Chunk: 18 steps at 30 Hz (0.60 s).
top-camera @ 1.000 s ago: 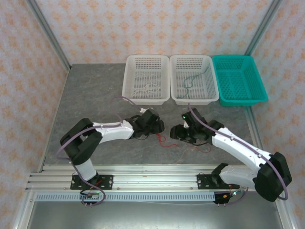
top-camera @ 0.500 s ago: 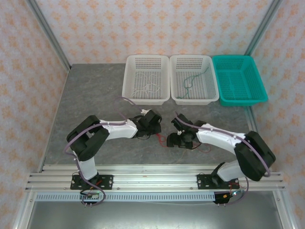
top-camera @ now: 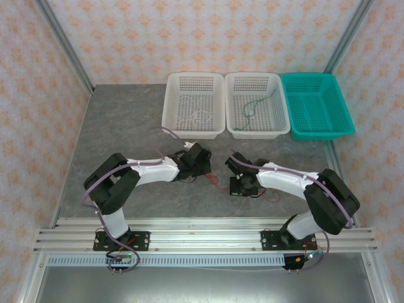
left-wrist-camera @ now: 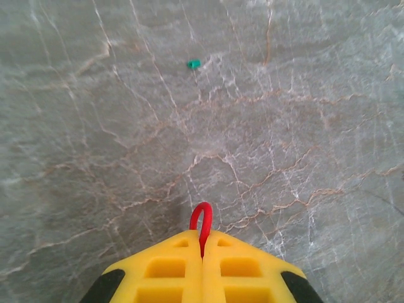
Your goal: Untangle the cables
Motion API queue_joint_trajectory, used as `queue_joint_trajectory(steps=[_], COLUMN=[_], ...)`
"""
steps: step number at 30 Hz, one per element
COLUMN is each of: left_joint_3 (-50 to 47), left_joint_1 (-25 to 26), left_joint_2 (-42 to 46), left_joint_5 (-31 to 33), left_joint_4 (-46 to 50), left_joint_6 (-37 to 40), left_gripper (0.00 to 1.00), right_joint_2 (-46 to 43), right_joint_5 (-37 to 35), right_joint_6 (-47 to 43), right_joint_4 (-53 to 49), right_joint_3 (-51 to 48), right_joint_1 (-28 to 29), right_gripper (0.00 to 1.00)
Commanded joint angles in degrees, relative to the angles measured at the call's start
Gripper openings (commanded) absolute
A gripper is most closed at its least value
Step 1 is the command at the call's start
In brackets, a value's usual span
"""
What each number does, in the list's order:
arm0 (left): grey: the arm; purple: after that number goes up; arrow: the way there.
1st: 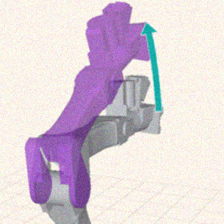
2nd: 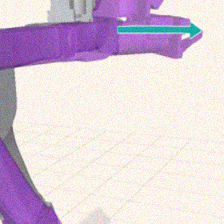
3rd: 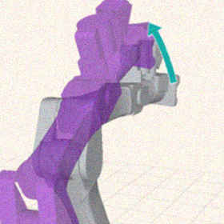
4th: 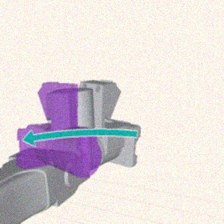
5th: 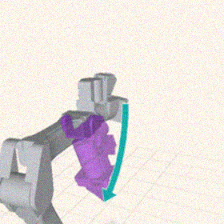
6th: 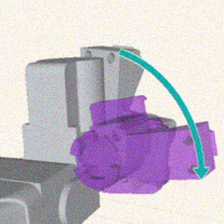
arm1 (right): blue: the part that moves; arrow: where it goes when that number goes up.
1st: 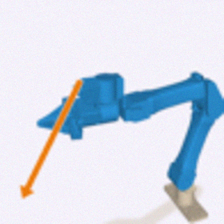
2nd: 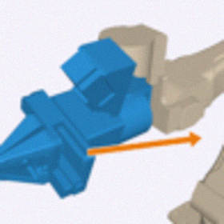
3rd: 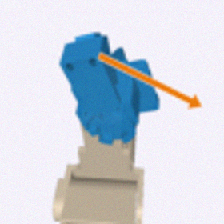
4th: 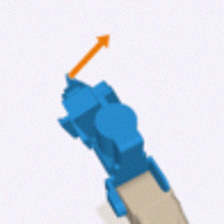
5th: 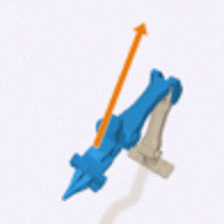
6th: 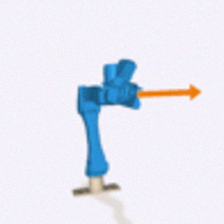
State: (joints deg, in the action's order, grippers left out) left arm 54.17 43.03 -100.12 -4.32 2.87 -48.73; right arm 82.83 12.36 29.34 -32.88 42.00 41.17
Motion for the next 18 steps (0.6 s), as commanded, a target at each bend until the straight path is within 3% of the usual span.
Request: queue_joint_trajectory(steps=[1, 5, 10, 13, 18], left_joint_3=[-0.96, -3.47, -6.86, -8.13, -9.54], left_joint_1=[-1.71, -5.12, -8.16, -8.22, -7.7], left_joint_2=[4.26, 7.17, 11.1, 12.51, 13.67], left_joint_5=[3.81, 3.0, -0.08, -6.59, -16.97], left_joint_4=[3.7, 3.83, 2.32, -1.87, -8.71], left_joint_6=[3.26, 3.62, 7.76, 12.5, 17.78], left_gripper=[0.0, 0.0, 0.0, 0.0, 0.0], right_joint_2=[-5.77, -13.97, -27.06, -30.33, -29.81], right_joint_5=[-6.75, -8.15, -5.18, -5.18, -3.52], right_joint_6=[0.91, 3.55, 8.3, 7.72, 6.19], right_joint_4=[1.05, 1.07, 1.01, -1.67, -2.39], right_joint_3=[0.94, -0.67, -5.14, -5.01, -2.28], right_joint_1=[-0.42, -4.09, -17.18, -22.61, -23.33], right_gripper=[0.0, 0.0, 0.0, 0.0, 0.0])
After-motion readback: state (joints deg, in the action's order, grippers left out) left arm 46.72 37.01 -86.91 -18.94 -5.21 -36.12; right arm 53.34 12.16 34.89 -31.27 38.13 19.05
